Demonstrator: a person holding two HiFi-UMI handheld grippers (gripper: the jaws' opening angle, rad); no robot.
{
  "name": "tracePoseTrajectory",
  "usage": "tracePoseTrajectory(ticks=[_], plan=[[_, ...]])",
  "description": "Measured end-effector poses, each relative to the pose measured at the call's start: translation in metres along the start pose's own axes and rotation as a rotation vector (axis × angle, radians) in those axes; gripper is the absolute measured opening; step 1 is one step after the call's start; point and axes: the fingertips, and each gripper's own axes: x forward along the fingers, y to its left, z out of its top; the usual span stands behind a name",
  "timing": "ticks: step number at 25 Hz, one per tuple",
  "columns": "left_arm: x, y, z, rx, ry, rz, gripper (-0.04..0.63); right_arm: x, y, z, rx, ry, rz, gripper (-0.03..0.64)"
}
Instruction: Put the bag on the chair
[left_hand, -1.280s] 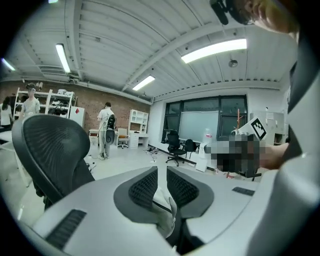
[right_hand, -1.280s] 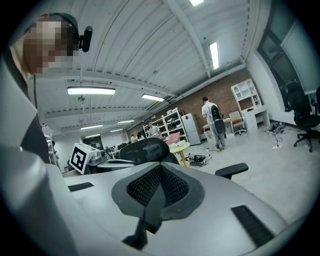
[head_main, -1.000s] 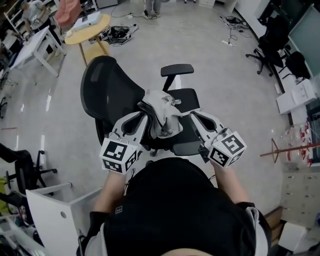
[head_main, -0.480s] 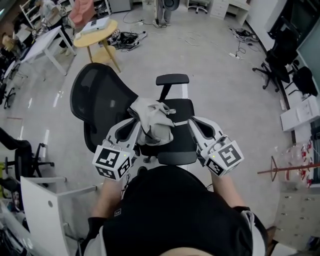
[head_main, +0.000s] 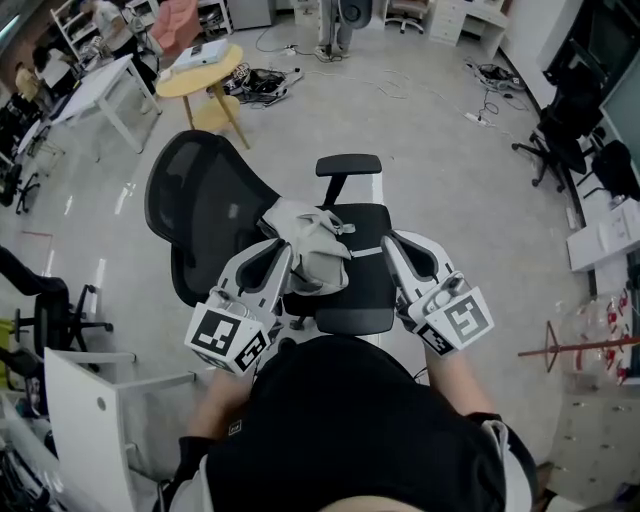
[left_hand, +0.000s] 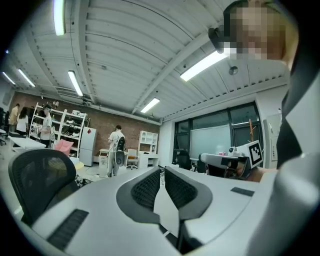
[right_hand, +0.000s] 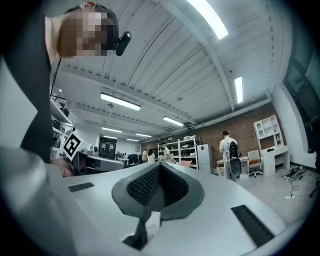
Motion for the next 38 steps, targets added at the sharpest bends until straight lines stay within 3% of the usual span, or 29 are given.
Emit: tracePoseTrajectory(ticks=[5, 8, 13, 17, 26, 38], plan=[[-0.006, 0.005, -0.009, 0.104, -0.002, 0.012, 0.041, 0.006, 0.025, -0.033, 0.076, 0.057, 0.004, 0.029], [-0.009, 0.013, -0.020, 0.074, 0.012, 0.010, 0.041, 0.005, 0.027, -0.050, 0.119, 0.094, -0.039, 0.029], [-0.013, 0.024, -0.030, 0.044, 0.022, 0.010, 0.040, 0.006, 0.029, -0.053, 0.098, 0.100, -0.063, 0.029], [-0.010, 0.022, -0.028, 0.055, 0.027, -0.006, 0.038, 0.002, 0.025, -0.050, 0.101, 0.095, -0.085, 0.029], [-0.013, 0.026, -0.034, 0.044, 0.052, 0.017, 0.037, -0.003, 0.023, -0.040, 0.103, 0.060, -0.091, 0.028], [-0.020, 0.034, -0.045, 0.024, 0.076, 0.049, 0.037, -0.008, 0.024, -0.052, 0.121, 0.097, -0.082, 0.028]])
